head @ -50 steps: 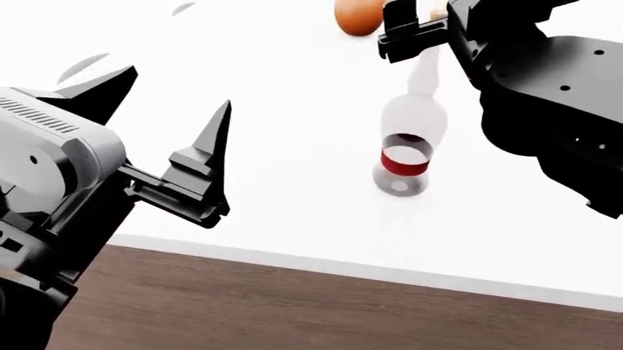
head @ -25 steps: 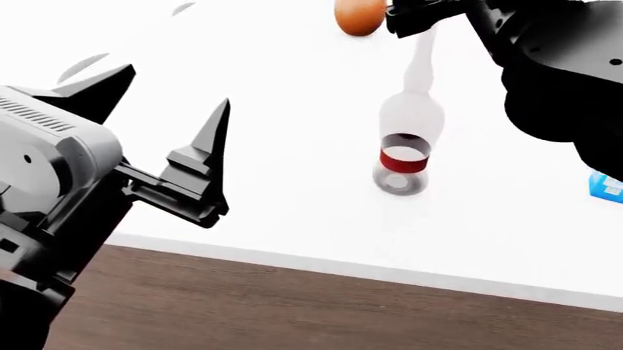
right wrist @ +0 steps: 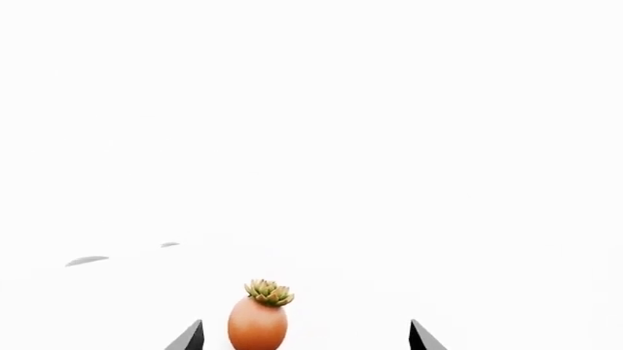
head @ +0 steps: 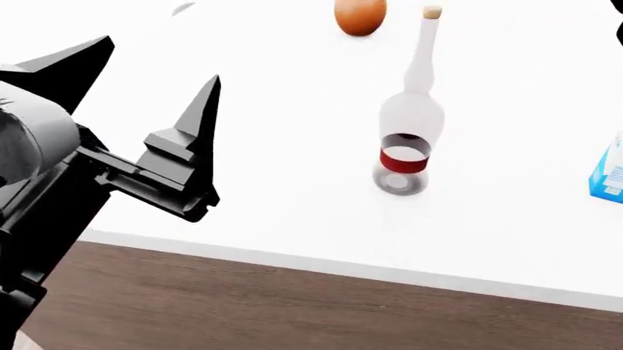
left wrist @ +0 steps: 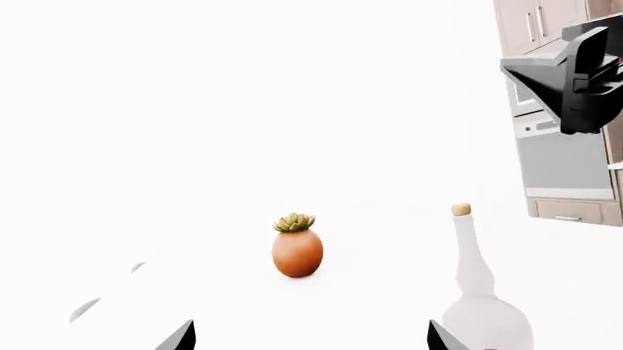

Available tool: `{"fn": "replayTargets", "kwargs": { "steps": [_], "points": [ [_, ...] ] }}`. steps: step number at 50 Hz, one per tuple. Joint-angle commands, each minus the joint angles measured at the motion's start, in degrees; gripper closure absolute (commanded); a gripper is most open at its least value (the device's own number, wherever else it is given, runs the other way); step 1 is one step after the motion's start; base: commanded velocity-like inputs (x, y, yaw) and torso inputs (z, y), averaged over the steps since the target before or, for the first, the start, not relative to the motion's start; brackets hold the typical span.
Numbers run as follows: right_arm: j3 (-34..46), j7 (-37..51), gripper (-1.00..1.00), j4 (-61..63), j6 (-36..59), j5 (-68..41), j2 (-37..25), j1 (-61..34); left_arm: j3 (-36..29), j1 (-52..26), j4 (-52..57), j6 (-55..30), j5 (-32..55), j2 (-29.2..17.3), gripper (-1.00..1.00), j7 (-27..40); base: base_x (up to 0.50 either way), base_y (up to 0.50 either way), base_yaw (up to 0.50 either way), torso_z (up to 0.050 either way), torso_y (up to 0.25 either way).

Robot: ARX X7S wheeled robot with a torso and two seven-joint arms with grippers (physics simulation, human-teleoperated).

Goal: Move the drinks to the dining counter.

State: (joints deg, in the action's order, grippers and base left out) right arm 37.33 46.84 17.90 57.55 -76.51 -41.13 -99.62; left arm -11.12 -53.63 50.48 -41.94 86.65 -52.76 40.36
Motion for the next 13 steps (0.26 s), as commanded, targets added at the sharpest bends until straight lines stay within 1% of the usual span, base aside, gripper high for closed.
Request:
{"fn": "replayTargets", "kwargs": {
  "steps": [1,5,13],
  "points": [
    [-2.74,3.12,-1.0,1.98,3.65,-5.38,-2.22,-5.03,-0.35,-5.18,0.06,-0.99,4.59,-0.74,-1.0,2.93,0.0,0.0,0.0,0.0,0.0],
    [-3.42,4.27,-1.0,1.97,4.8,-7.29,-2.49,-7.01,-0.32,-9.08,0.0,-1.42,7.99,-1.69,-1.0,5.34,0.0,0.0,0.0,0.0,0.0],
    [-4.2,6.04,-1.0,1.28,7.8,-10.78,-2.39,-12.7,1.51,-12.62,0.28,-0.56,13.03,-4.67,-1.0,7.79,0.0,0.0,0.0,0.0,0.0]
  ]
}}
